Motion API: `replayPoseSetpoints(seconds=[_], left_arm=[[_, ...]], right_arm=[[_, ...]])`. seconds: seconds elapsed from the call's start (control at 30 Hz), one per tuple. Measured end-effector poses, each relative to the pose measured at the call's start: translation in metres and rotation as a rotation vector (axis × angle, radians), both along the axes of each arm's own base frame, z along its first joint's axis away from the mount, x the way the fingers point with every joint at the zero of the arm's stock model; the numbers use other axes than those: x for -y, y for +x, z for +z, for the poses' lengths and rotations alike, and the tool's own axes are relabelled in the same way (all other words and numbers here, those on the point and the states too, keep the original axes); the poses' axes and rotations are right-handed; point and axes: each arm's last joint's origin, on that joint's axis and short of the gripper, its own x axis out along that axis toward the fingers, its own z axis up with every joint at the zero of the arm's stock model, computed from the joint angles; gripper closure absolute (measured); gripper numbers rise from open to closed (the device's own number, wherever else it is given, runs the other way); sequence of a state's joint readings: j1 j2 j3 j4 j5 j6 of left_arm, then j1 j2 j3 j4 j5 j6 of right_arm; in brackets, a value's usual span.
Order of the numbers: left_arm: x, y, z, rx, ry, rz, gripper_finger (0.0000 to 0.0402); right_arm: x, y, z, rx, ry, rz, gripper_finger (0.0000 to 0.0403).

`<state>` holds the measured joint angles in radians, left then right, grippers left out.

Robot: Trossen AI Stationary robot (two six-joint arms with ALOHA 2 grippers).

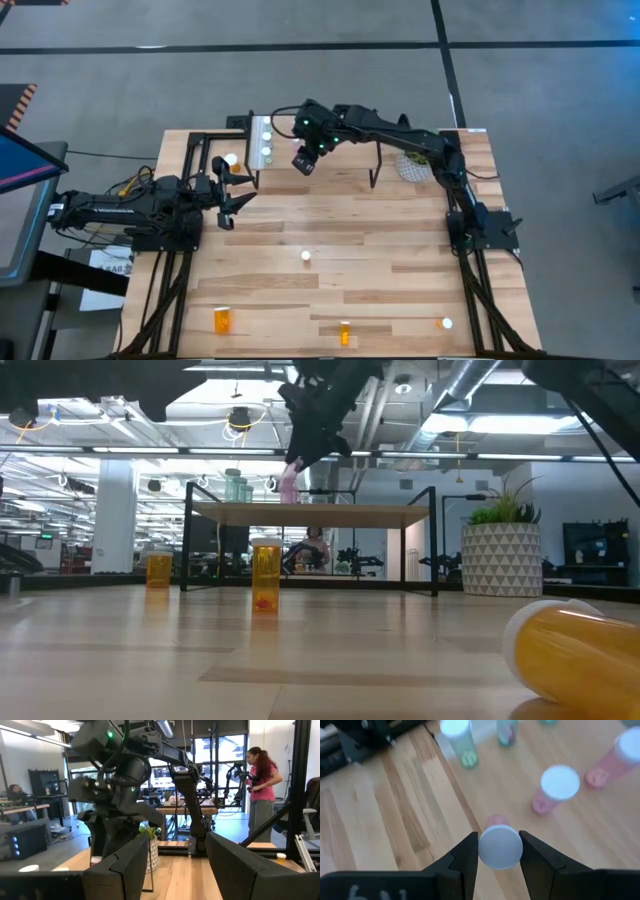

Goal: Pick and place medicine bottles onto shelf by color
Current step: Put the pink pill bottle on the shelf aligned with the other pink pill bottles

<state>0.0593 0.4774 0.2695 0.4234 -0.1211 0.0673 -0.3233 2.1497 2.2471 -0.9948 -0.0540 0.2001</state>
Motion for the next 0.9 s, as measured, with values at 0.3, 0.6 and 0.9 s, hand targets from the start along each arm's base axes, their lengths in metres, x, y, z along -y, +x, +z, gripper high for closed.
replayPoseSetpoints(seconds=[0.3, 0.6, 0.9], left_arm=[[0.0, 0.0001, -0.0001, -0.001, 0.002, 0.0, 0.0211], [0.0, 0.0001, -0.0001, -0.001, 0.002, 0.0, 0.0211], [0.0, 0.0001, -0.0001, 0.0, -0.001, -0.001, 0.0211]], right_arm=[[0.0006, 0.0018, 0.0017, 0.025, -0.009, 0.0, 0.0253], [0.001, 0.003, 0.0028, 0.042, -0.014, -0.001, 0.0253], [-0.0009, 0.0077, -0.0039, 0.027, -0.03, 0.027, 0.0253]])
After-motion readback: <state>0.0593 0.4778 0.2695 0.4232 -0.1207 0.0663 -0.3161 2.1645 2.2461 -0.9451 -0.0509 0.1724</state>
